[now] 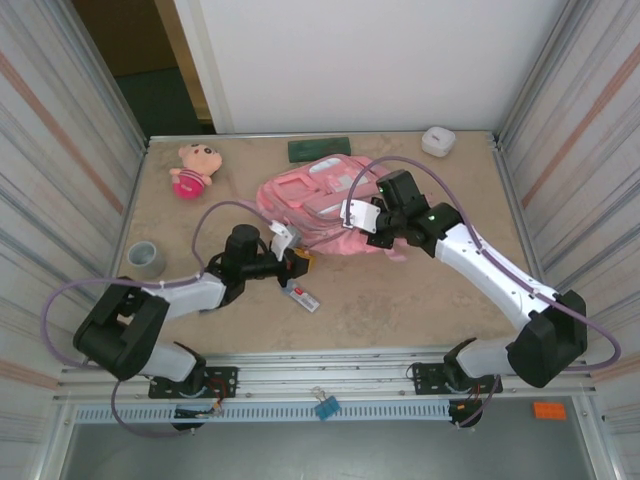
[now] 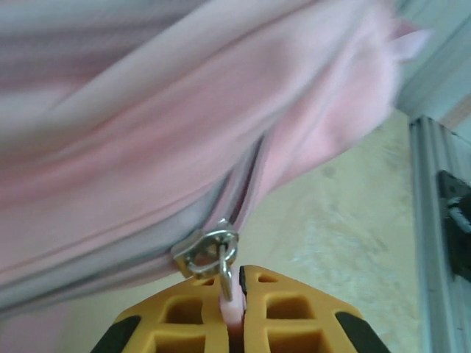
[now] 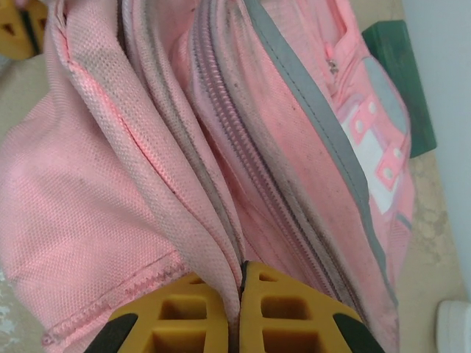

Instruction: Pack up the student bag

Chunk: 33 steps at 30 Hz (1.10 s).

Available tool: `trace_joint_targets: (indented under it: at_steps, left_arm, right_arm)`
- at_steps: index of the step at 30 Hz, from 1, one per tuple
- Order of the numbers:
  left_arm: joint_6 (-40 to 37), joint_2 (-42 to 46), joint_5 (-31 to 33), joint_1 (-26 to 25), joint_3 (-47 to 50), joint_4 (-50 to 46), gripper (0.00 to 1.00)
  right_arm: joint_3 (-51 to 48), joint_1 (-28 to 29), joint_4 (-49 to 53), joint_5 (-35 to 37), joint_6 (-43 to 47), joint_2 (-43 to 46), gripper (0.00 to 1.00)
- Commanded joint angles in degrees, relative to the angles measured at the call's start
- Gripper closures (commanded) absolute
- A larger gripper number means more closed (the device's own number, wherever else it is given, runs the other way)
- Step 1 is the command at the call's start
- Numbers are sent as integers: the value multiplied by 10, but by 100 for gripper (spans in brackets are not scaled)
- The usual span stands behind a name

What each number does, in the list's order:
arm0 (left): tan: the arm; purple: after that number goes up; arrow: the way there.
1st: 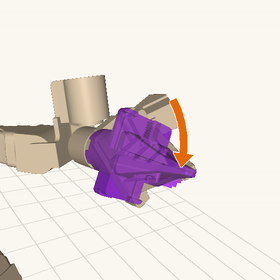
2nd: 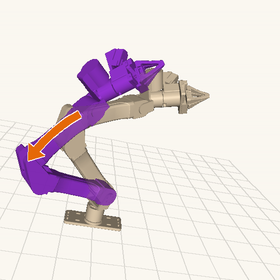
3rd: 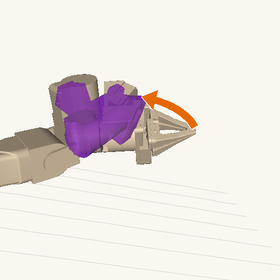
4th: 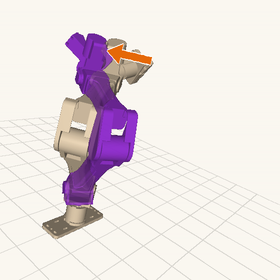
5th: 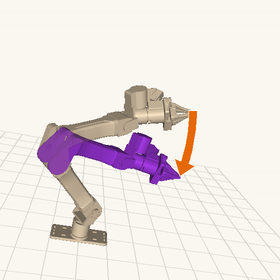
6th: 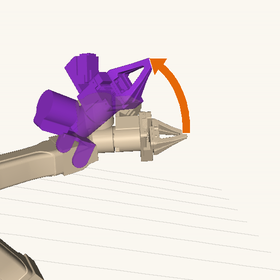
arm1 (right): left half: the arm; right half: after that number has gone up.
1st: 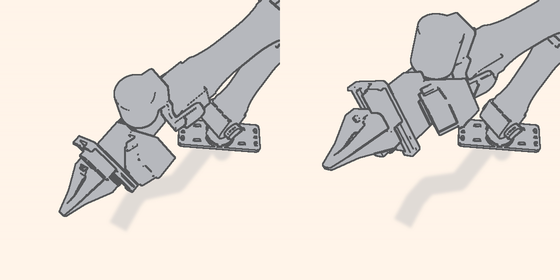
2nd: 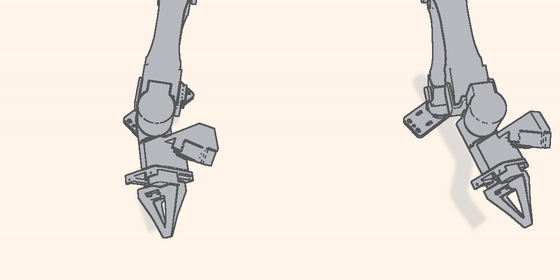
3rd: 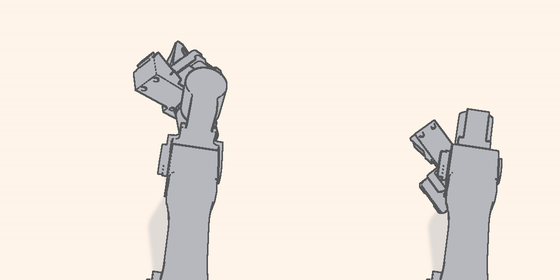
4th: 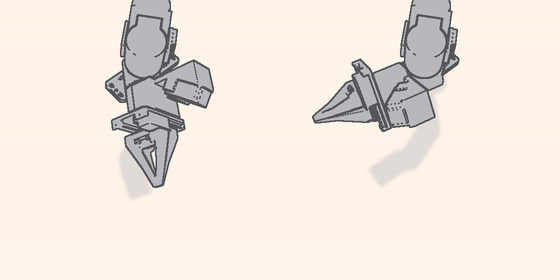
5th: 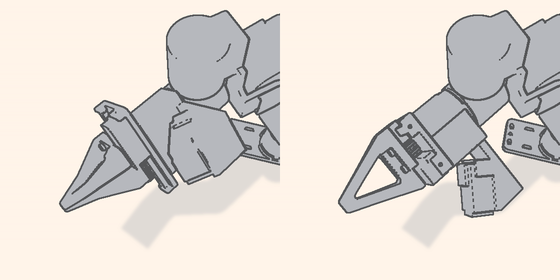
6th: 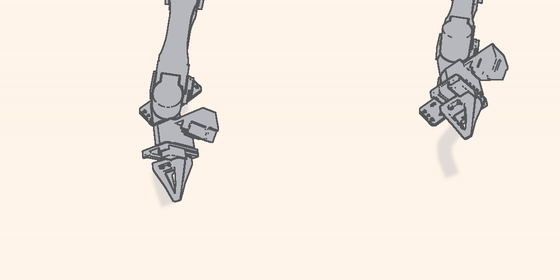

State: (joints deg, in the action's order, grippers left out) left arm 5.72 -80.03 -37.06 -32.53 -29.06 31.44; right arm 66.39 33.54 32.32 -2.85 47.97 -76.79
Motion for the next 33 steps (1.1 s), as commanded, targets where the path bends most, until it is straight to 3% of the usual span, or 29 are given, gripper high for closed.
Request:
trace_joint_targets:
  at_steps: [1,4,11,14,20,27,30,33]
  left_arm:
    - [-30,46,-84,-38,-25,-34,99]
    - [-51,60,-45,-68,-49,-92,91]
    - [-147,128,69,-77,-66,-229,39]
    - [-218,182,135,-77,-71,-297,28]
    - [-393,200,254,-77,-77,-339,20]
    - [-465,110,252,-62,-115,-294,17]
    - [-473,72,229,-59,-131,-265,22]
    - [-486,27,209,-59,-147,-255,34]
  right_arm:
    - [-17,-5,-102,25,-53,-2,100]
    - [-42,-5,-107,-9,-47,8,100]
    - [-105,-44,-89,-149,56,76,100]
    - [-131,-57,-88,-169,115,103,100]
    - [-126,-94,-60,-252,154,119,100]
    - [-113,-95,-42,-263,155,96,100]
    - [-111,-96,-41,-271,154,94,100]
    - [-110,-103,-41,-282,151,94,100]
